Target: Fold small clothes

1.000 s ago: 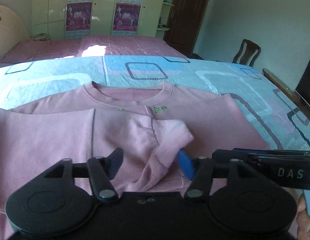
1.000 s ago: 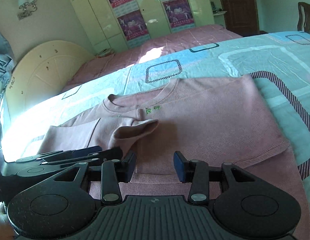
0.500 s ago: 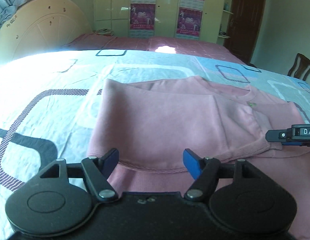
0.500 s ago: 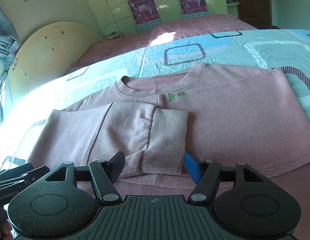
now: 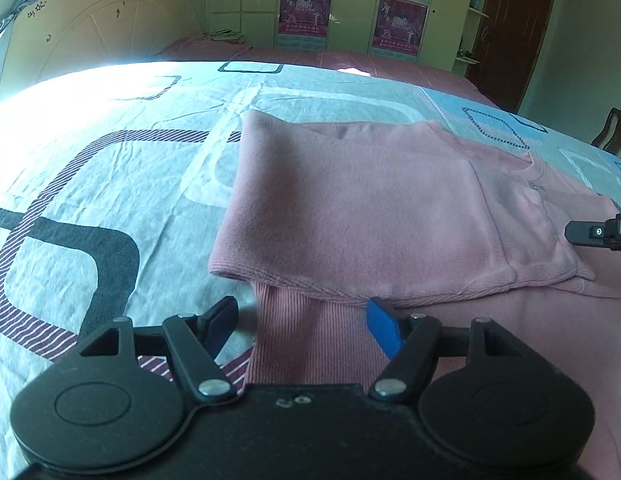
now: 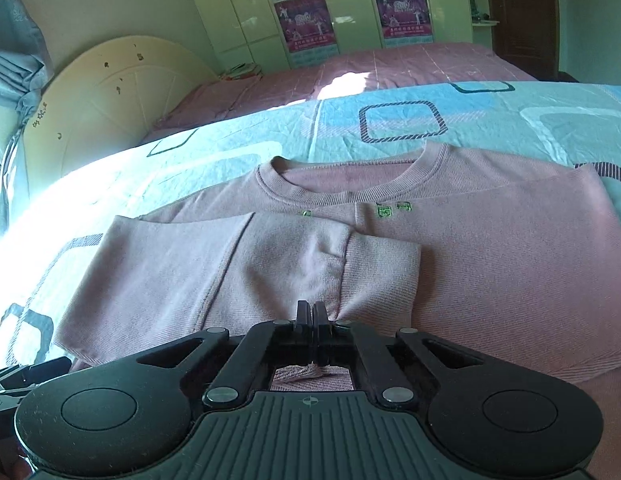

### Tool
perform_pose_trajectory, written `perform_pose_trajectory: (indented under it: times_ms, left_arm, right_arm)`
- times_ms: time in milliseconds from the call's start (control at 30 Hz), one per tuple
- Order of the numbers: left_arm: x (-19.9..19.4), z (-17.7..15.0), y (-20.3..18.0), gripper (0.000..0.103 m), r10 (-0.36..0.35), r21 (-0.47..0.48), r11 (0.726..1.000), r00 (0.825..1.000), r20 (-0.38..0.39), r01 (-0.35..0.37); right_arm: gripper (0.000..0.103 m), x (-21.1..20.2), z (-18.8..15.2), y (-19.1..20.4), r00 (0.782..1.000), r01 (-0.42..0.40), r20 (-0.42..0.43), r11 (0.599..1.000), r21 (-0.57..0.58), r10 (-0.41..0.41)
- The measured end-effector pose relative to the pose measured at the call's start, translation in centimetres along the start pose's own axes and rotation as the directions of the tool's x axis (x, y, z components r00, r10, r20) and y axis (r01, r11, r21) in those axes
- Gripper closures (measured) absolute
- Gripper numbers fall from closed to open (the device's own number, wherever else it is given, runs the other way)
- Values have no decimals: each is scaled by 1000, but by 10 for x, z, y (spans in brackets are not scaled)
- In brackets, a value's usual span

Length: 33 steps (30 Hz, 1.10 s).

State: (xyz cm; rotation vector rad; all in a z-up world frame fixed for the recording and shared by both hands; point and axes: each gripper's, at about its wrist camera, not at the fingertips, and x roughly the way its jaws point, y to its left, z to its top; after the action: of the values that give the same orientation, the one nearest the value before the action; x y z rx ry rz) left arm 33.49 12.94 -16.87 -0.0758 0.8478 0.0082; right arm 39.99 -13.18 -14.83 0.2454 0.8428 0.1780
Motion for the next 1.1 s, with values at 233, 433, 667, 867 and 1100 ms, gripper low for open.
perform_pose_trajectory:
  times_ms: [233,433,667,867,1100]
  left_arm:
    - [-11,-6,7,33,18,10,1000,1000,17,-18]
    - [-14,-4,15,33,57,13,998,998,37,-58]
    - [-15,6,17,33,53,-11,999,997,56,-53]
    - [-10,15,14,33,55,-10,998,996,70,-54]
    - [-2,21,8,30,78,14,997,994,74,-79]
  right_arm:
    - [103,-6,-1,-21,998,-28,-52,996,84,33]
    - [73,-3,-7,-38,998,16,-62,984,176,-5]
    - [34,9,-5,-29,996,57,-71,989,135,-47]
    - [77,16,-7,-12,997,57,-57,995,85,-53]
    - [87,-14,9,-3,998,45,37,997,-69,-42]
